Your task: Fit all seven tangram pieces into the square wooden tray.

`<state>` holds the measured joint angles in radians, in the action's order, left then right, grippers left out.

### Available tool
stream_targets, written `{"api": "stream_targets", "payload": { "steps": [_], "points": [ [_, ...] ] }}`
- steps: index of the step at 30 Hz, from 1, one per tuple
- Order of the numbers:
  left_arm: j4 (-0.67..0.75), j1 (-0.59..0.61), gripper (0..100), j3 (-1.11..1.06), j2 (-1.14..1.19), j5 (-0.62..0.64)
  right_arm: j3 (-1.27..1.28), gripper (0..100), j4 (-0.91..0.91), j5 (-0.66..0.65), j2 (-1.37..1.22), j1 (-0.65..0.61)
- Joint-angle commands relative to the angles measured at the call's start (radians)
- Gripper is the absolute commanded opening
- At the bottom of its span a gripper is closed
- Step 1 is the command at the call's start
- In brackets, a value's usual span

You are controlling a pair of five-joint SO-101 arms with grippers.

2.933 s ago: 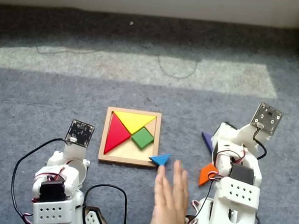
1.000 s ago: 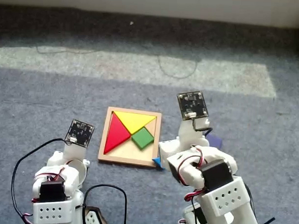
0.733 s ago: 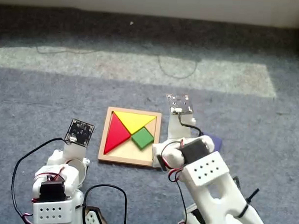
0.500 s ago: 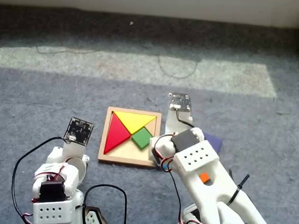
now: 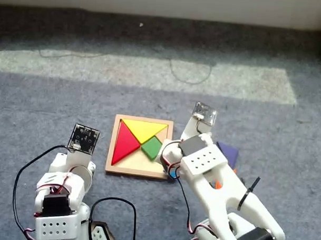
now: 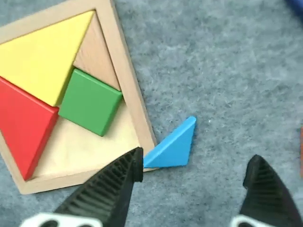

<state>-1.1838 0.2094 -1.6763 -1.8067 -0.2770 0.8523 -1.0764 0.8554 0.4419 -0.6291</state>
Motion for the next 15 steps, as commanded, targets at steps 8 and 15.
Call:
{"api": "stream_targets", "payload": {
  "steps": [8, 15],
  "points": [
    [0.021, 0.004, 1, -0.019, -0.002, -0.006, -0.051, 35.6, 0.107, 0.086, -0.133, -0.067],
    [0.021, 0.004, 1, -0.019, -0.002, -0.006, -0.051, 32.8, 0.12, 0.086, -0.2, -0.061]
  ]
}}
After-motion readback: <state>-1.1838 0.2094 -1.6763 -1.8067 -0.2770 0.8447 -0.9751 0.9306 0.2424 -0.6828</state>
